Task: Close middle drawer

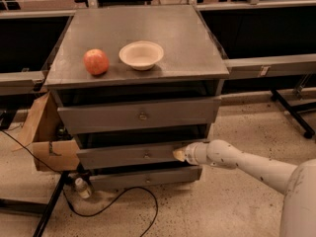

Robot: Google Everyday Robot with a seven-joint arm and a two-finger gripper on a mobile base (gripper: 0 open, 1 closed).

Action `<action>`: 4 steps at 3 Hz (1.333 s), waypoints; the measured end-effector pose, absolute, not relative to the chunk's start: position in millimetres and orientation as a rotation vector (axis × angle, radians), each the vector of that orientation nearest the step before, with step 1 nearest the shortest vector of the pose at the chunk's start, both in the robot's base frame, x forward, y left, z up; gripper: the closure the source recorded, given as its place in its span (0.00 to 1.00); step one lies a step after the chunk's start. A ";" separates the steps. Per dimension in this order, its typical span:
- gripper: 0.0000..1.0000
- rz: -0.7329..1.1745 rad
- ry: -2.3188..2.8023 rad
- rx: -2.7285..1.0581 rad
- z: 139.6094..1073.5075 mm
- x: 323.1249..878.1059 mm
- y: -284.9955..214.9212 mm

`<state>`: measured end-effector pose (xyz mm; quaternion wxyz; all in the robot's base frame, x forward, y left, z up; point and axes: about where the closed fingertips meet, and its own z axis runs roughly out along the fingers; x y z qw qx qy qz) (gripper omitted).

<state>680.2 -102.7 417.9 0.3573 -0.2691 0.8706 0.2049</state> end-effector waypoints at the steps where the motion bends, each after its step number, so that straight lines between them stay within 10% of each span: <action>1: 1.00 0.512 2.232 -0.681 422.0 686.2 -103.5; 4: 1.00 0.477 2.189 -0.644 423.5 705.5 -99.1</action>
Offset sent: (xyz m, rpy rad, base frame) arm 0.1336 -0.0197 0.0677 -0.0043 -0.3014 -0.2202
